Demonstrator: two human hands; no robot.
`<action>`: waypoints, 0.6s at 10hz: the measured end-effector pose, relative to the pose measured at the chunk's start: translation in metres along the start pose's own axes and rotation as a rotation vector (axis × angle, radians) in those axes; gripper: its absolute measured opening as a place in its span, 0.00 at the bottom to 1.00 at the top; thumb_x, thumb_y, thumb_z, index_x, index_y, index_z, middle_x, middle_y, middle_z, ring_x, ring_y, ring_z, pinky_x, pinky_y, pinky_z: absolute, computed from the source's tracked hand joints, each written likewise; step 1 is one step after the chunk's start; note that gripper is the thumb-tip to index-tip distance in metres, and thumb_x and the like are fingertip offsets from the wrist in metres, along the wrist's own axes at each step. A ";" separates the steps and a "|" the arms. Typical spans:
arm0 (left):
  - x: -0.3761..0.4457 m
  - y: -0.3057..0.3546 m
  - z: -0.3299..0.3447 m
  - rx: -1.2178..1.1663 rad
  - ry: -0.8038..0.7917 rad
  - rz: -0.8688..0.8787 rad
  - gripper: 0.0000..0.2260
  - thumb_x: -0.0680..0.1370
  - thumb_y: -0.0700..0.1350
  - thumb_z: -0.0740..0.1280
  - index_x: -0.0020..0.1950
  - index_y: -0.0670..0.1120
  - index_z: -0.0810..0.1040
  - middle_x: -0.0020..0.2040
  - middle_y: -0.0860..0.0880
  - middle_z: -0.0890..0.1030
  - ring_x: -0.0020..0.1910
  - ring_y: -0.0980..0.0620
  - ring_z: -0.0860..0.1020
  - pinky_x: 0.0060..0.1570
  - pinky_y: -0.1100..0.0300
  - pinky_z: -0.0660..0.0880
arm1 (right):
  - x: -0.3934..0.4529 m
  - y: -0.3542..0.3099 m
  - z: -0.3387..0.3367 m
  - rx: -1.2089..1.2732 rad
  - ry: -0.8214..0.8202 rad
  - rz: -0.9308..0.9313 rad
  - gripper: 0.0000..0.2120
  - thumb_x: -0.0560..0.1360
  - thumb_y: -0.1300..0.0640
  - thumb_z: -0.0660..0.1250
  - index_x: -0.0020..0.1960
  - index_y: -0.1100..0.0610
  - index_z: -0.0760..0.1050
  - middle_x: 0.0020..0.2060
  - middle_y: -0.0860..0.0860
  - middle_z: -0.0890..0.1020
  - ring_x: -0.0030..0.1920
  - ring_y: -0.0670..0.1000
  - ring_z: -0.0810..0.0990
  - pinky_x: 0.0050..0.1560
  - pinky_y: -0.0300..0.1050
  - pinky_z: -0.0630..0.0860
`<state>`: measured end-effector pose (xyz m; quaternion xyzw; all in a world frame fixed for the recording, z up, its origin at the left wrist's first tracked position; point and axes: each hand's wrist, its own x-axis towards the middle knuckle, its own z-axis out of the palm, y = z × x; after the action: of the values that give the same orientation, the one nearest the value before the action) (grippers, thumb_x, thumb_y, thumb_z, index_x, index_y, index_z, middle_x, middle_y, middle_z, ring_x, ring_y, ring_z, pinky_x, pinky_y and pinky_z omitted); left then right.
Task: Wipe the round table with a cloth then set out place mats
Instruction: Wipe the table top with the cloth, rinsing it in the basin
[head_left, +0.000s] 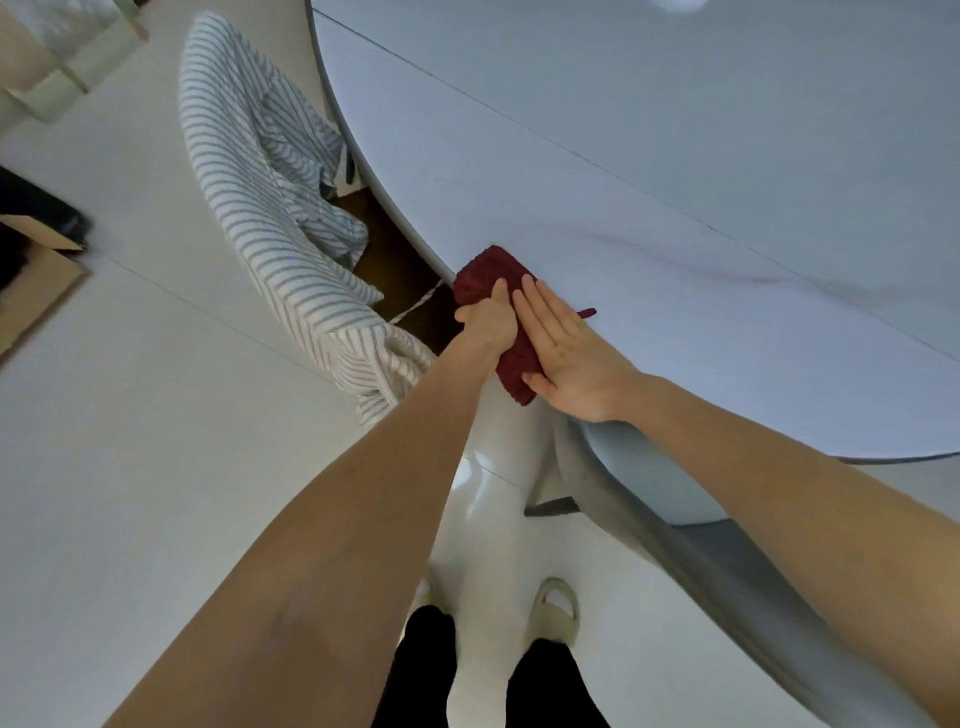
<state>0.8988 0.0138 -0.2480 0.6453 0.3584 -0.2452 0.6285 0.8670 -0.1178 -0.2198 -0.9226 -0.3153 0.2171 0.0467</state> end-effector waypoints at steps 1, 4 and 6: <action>-0.020 -0.019 0.027 -0.073 -0.059 -0.037 0.26 0.82 0.59 0.55 0.73 0.42 0.66 0.69 0.43 0.72 0.65 0.44 0.74 0.43 0.59 0.72 | -0.033 0.019 0.004 0.024 -0.057 -0.022 0.39 0.81 0.51 0.57 0.76 0.58 0.31 0.76 0.54 0.33 0.76 0.49 0.31 0.74 0.41 0.32; -0.104 -0.069 0.163 -0.142 -0.200 -0.060 0.24 0.83 0.57 0.49 0.74 0.48 0.66 0.71 0.46 0.71 0.69 0.44 0.71 0.66 0.47 0.70 | -0.163 0.117 0.016 -0.002 -0.196 -0.093 0.36 0.82 0.53 0.56 0.77 0.57 0.33 0.76 0.51 0.33 0.76 0.47 0.33 0.76 0.42 0.36; -0.098 -0.102 0.312 -0.246 -0.091 -0.144 0.29 0.79 0.62 0.47 0.75 0.49 0.64 0.68 0.44 0.74 0.61 0.42 0.77 0.60 0.45 0.75 | -0.254 0.220 0.018 -0.012 -0.207 -0.096 0.38 0.80 0.59 0.59 0.78 0.54 0.35 0.77 0.49 0.36 0.77 0.47 0.38 0.77 0.47 0.46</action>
<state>0.8014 -0.3144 -0.2657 0.5241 0.4025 -0.2727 0.6992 0.8030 -0.4468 -0.1906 -0.8793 -0.3636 0.3068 0.0189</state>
